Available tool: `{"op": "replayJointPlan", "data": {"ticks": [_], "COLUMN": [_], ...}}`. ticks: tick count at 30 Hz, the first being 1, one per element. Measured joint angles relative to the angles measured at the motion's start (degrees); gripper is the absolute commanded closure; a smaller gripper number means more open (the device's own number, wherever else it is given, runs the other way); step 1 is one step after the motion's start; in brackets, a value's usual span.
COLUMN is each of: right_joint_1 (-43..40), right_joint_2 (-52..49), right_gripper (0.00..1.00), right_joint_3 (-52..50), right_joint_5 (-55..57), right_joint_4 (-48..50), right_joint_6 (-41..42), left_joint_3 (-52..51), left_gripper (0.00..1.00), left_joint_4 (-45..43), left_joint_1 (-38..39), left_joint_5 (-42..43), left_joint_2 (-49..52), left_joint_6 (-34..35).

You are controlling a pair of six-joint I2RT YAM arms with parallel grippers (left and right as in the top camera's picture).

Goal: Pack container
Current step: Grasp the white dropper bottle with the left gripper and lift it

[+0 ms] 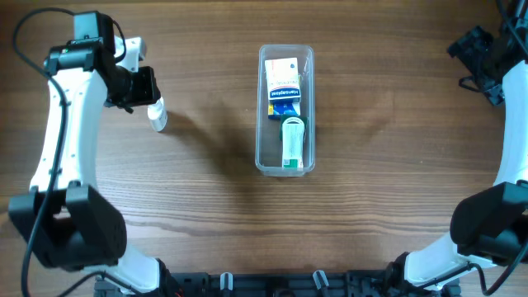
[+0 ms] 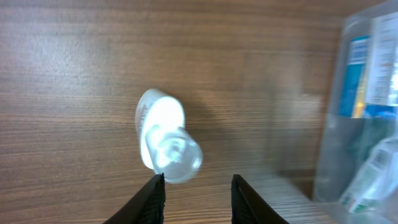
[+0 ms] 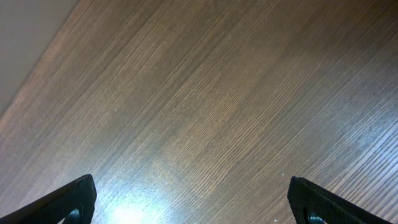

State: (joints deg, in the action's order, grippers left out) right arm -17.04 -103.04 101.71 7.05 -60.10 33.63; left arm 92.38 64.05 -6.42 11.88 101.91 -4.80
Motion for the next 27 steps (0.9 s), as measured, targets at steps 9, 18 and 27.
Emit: {"op": "replayJointPlan", "data": {"ticks": [9, 18, 27], "right_joint_1": [0.0, 0.0, 0.0], "right_joint_2": [0.0, 0.0, 0.0], "right_gripper": [0.0, 0.0, 0.0], "right_joint_3": [0.0, 0.0, 0.0], "right_joint_5": [0.0, 0.0, 0.0], "right_joint_4": [0.0, 0.0, 0.0], "right_joint_6": [0.0, 0.0, 0.0], "left_joint_3": [0.3, 0.3, 0.3], "left_gripper": [0.46, 0.43, 0.4], "left_joint_4": [0.2, 0.2, 0.0], "left_joint_1": [0.0, 0.0, 0.0], "left_joint_5": [-3.6, -10.8, -10.3], "left_joint_2": [-3.3, -3.2, 3.1], "left_joint_6": [0.9, 1.0, 1.0]}}
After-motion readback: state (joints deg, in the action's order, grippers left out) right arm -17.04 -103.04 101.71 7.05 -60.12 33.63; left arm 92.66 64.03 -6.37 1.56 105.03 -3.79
